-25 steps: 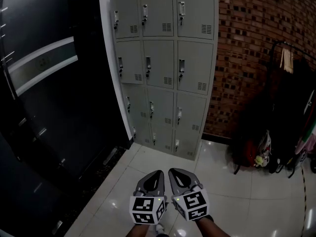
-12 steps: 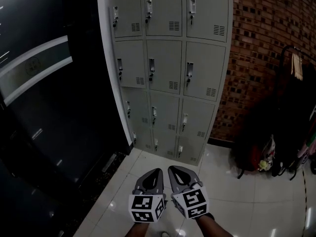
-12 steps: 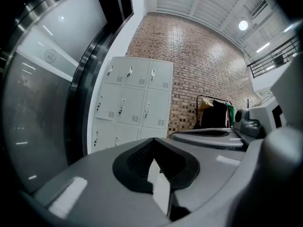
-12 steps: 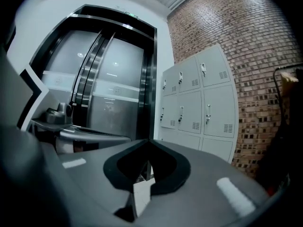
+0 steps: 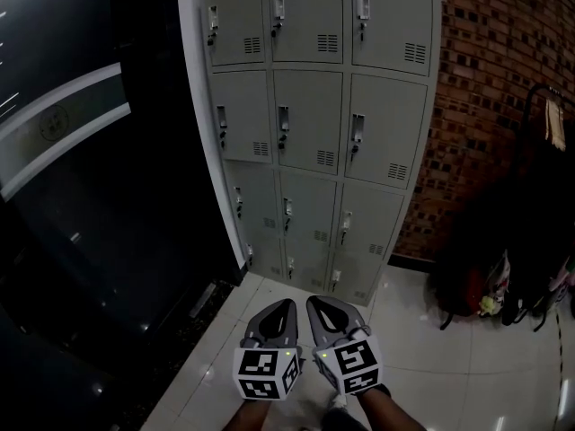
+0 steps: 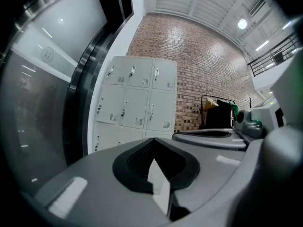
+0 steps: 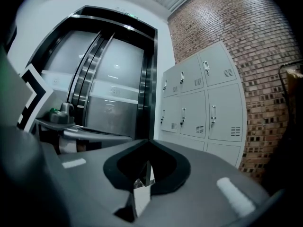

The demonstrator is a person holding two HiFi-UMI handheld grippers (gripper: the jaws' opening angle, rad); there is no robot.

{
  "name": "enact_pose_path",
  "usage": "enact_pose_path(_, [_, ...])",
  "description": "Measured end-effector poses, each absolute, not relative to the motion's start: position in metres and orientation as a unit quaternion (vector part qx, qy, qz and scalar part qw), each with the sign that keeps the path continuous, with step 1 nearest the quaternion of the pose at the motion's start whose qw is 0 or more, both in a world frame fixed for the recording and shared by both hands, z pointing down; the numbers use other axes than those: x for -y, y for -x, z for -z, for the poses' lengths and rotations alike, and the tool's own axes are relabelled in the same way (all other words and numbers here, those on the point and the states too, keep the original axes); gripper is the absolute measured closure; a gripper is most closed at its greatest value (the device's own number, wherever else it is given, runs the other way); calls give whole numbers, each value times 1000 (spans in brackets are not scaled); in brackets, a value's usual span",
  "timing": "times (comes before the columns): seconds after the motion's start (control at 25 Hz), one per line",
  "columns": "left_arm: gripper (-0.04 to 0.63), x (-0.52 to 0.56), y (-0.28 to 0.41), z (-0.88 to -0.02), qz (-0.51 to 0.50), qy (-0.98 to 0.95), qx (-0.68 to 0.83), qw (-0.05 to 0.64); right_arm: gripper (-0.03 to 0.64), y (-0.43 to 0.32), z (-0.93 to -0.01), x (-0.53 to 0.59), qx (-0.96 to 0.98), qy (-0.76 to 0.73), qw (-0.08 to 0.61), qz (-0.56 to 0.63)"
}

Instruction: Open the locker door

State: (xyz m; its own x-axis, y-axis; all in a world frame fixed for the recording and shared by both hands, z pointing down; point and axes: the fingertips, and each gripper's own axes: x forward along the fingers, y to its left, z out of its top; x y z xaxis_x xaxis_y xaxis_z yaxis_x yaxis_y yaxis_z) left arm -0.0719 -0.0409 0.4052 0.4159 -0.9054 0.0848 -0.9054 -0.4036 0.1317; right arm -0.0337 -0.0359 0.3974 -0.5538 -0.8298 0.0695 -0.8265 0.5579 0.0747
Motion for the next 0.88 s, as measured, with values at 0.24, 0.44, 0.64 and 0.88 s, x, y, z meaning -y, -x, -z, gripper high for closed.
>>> enact_pose_path(0.24, [589, 83, 71, -410, -2, -834, 546, 76, 617, 35, -402, 78, 886, -461, 43, 17])
enact_pose_path(0.44, [589, 132, 66, -410, -5, -830, 553, 70, 617, 32, -398, 130, 891, -453, 35, 21])
enact_pose_path(0.64, [589, 191, 61, -402, -5, -823, 563, 68, 617, 28, -388, 191, 897, -440, 33, 25])
enact_pose_path(0.88, [589, 254, 49, -396, -5, -815, 576, 66, 617, 19, -379, 253, 905, -422, 32, 32])
